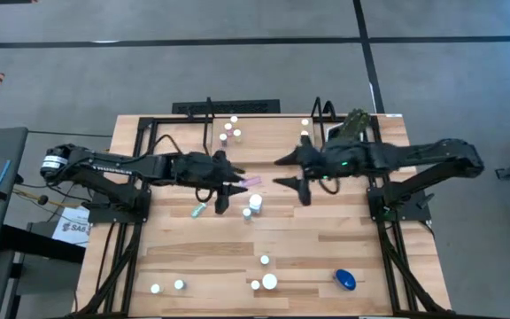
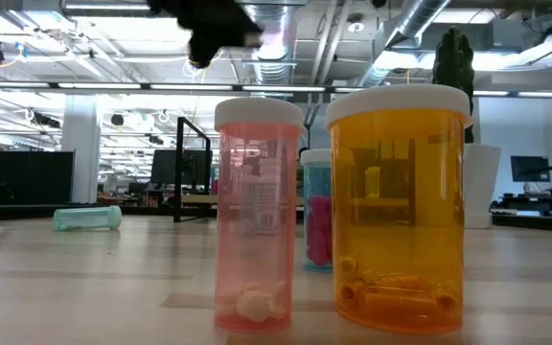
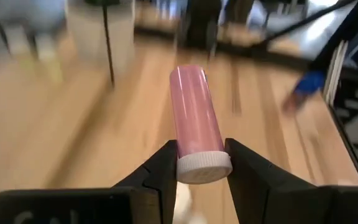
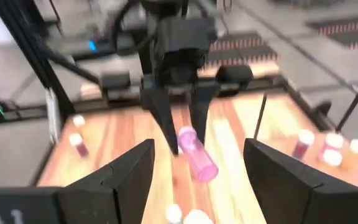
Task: Pick and place medicine bottles onto shelf by color
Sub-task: Put the pink pill bottle on the shelf
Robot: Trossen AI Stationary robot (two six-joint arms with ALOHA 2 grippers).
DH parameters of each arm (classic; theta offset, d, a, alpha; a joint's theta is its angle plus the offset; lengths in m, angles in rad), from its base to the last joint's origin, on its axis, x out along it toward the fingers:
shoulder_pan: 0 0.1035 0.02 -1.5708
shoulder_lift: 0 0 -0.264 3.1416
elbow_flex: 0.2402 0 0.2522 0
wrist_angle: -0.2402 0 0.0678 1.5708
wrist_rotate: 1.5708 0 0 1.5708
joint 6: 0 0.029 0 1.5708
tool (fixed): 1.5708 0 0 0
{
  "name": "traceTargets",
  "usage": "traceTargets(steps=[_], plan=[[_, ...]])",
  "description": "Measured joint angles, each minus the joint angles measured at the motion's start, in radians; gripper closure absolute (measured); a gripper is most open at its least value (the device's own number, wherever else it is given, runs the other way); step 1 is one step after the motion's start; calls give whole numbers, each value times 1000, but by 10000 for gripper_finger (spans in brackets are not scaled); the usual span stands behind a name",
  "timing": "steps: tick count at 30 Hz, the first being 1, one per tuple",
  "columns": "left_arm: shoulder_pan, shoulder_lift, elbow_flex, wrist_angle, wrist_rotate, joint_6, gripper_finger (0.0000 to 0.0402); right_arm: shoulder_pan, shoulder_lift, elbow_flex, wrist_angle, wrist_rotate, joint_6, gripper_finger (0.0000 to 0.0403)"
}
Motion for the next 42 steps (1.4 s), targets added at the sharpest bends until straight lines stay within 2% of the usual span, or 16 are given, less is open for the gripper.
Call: traceTargets(steps=[5,12,21,26,30,35,42], plan=[[42,0,0,-265,136,-182,303,-24,73,1,-65,0,19,133],[52,0,0,-627,246,-363,303,-62,112,1,-89,-1,28,133],[52,0,0,-1083,226,-512,303,-95,111,2,-86,-2,27,133],[52,2,0,-1164,223,-536,303,-99,111,2,-86,-2,14,133],[52,51,0,-1172,273,-526,301,-99,111,2,-87,-2,11,133],[48,180,-1,-1188,366,-412,296,-99,111,2,-107,-2,10,133],[48,321,-1,-1182,358,-270,295,-99,111,2,-111,-3,10,133]])
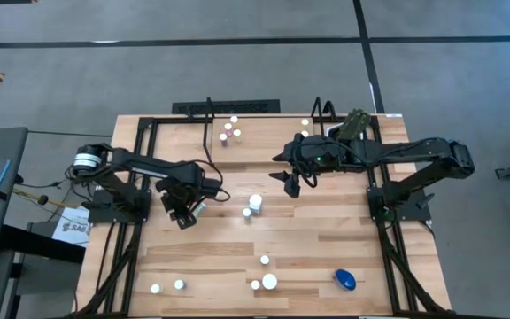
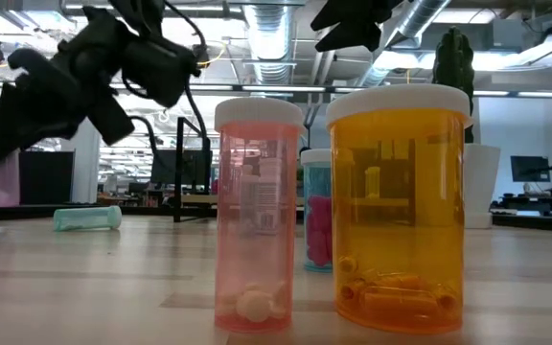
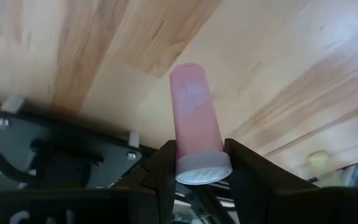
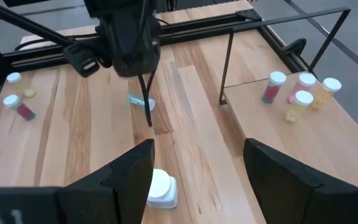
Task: Pick and place medicine bottles onto shelf by color
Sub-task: Put the pink pill bottle on the shelf
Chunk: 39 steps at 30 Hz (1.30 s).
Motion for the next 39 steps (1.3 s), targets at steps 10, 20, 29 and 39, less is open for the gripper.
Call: traceTargets(steps=[10,20,29,39], plan=[[0,57,0,82,-11,85,294,-6,0,0,-6,-3,0,133],[-1,57,0,141,-13,87,294,-19,0,0,-11,-3,0,133],[-1,56,0,156,-30,80,285,-19,0,0,-13,-2,0,133],[-1,56,0,169,-98,77,227,-19,0,0,-13,-2,0,133]])
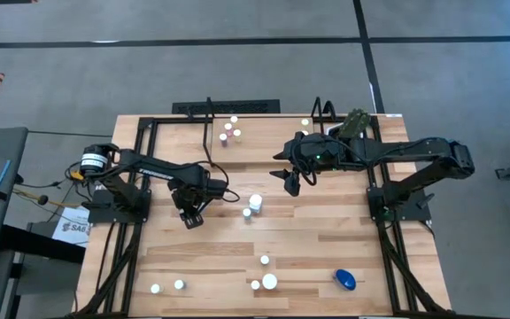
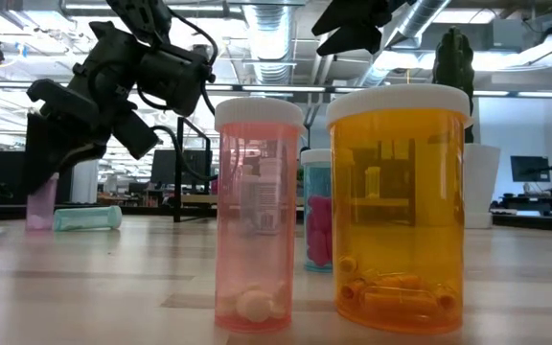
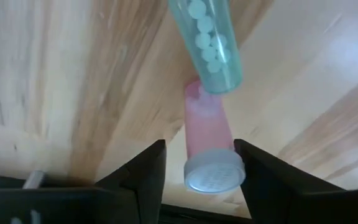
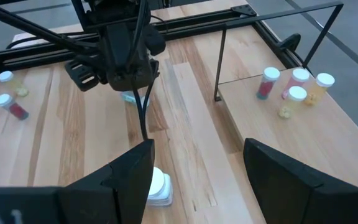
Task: Pick and place medicine bottles onto shelf by color
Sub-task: Put the pink pill bottle on the shelf
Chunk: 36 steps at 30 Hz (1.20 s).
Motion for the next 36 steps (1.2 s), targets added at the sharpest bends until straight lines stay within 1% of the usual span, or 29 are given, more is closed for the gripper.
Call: traceTargets(steps=[3,8,16,24,28,36], plan=[[0,0,0,-1,-14,0,219,0,0,0,0,0,0,133],[-1,0,0,-2,-68,-20,217,0,0,0,0,0,0,133],[-35,0,0,-2,-81,-41,216,0,0,0,0,0,0,133],[-58,0,0,-2,-130,-71,217,0,0,0,0,1,0,133],[-58,0,0,-2,-130,-73,234,0,0,0,0,1,0,133],[-58,0,0,-2,-130,-79,296,-10,0,0,-13,2,0,133]])
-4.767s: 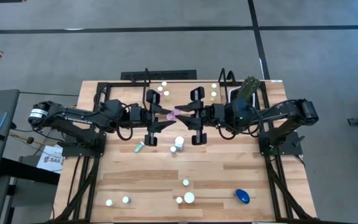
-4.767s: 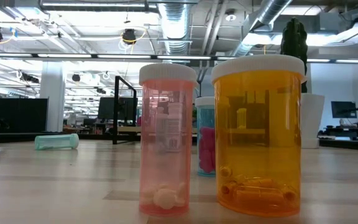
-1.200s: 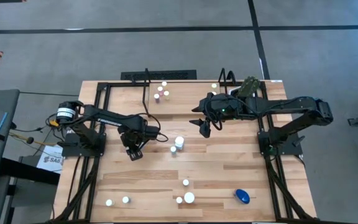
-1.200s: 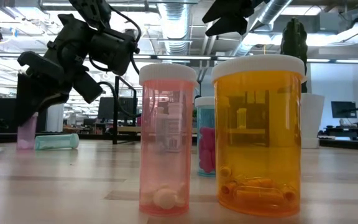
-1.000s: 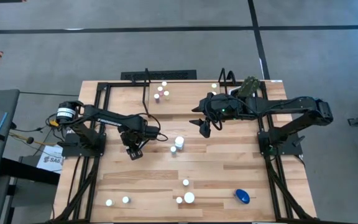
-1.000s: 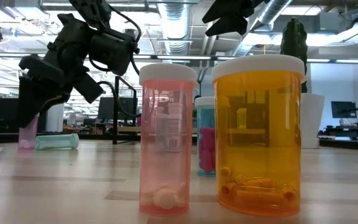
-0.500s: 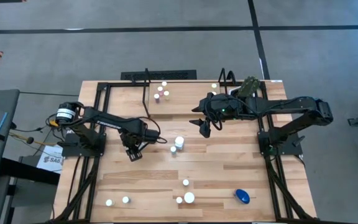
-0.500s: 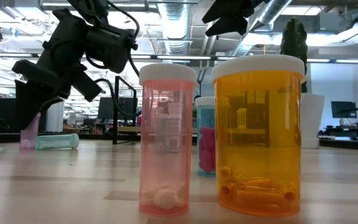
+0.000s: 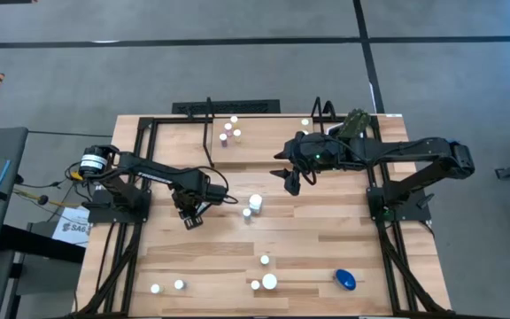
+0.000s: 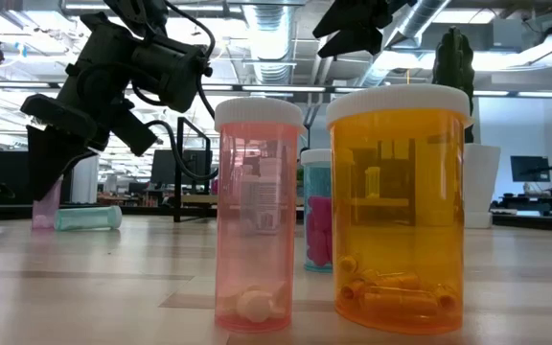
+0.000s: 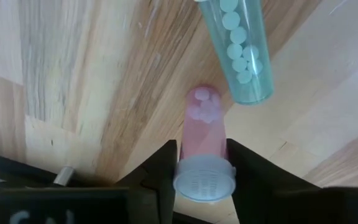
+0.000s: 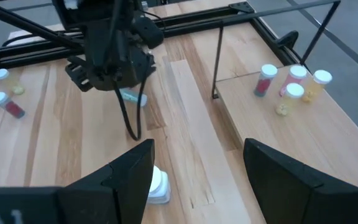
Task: Pick and place medicine bottles onto shelf by color
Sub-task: Put the pink pill bottle on the shelf
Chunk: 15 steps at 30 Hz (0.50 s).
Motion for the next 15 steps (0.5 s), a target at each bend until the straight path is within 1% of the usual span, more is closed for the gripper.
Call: traceTargets(steps=[3,6,11,15], plan=[[0,0,8,-12,-1,0,307,-23,-16,-1,-31,0,-17,133],[0,0,49,-38,-17,8,308,-54,-36,-1,-70,0,-26,133],[2,-1,164,-136,-81,44,302,-105,-61,0,-151,0,-29,133],[21,-1,269,-163,-95,86,302,-144,-58,0,-222,0,-52,133]])
